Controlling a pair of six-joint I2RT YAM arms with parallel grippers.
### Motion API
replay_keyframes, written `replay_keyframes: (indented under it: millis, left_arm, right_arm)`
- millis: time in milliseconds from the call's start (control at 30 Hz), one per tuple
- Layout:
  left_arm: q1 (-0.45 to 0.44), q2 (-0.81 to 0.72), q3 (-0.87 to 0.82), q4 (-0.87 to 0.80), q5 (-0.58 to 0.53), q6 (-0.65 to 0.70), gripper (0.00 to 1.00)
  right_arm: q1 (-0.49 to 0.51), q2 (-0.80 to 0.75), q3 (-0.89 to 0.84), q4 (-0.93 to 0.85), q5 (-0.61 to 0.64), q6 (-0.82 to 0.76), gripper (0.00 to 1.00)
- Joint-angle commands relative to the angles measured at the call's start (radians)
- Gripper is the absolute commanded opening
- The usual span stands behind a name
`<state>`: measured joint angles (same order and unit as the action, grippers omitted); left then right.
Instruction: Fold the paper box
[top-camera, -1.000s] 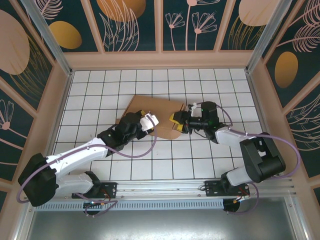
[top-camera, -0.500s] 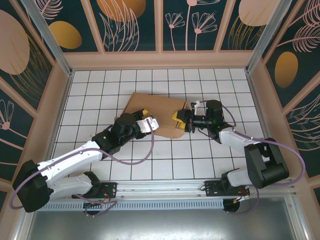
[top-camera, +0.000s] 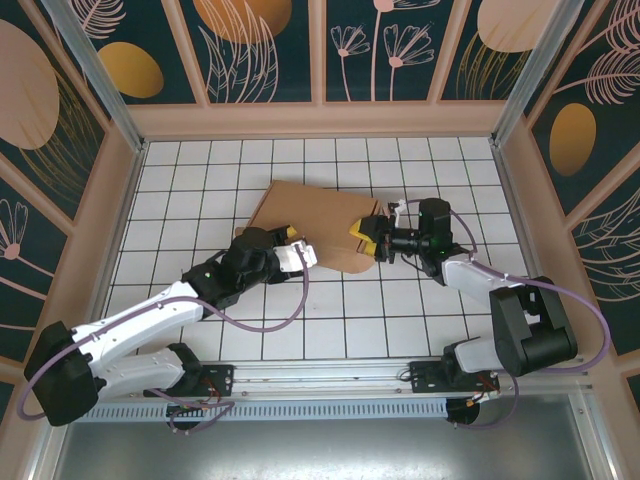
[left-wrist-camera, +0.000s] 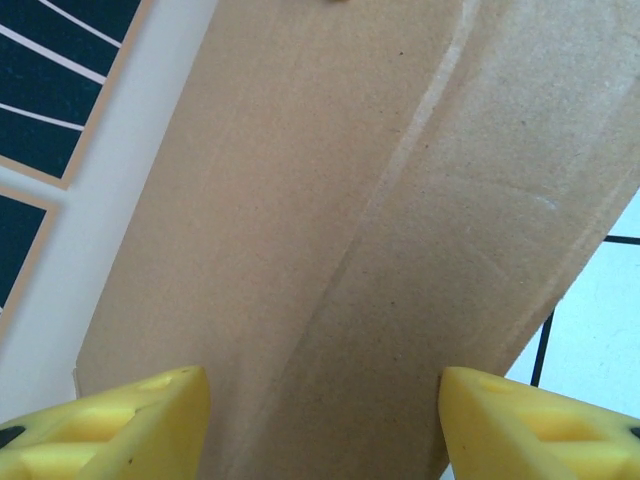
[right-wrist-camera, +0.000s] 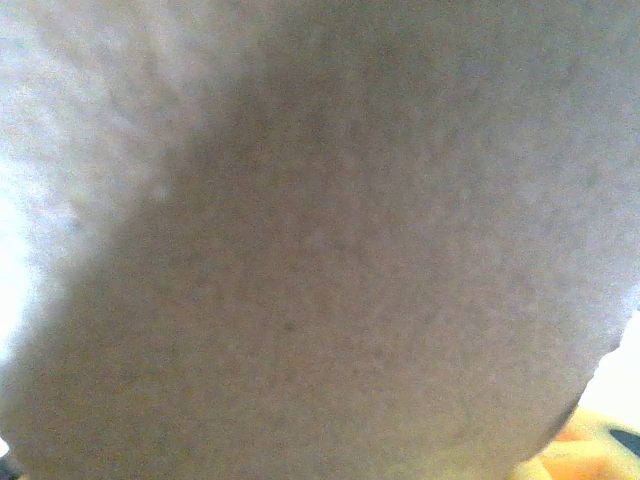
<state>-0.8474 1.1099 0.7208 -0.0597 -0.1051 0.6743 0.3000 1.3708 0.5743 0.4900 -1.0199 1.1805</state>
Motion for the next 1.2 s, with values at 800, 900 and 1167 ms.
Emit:
replay_keyframes:
  millis: [800, 900, 1167]
  left_arm:
    - [-0.022, 0.092, -0.087, 0.160, -0.124, 0.429, 0.66]
    - [-0.027, 0.114, -0.115, 0.244, -0.180, 0.468, 0.69]
    - [-0.057, 0.255, -0.170, 0.795, -0.413, 0.709, 0.76]
  right_arm:
    - [0.014, -0.056, -0.048, 0.272, -0.065, 0.182, 0.25]
    - [0.013, -0.053, -0.048, 0.286, -0.068, 0.196, 0.25]
    - [0.036, -0.043, -0.075, 0.444, -0.055, 0.315, 0.25]
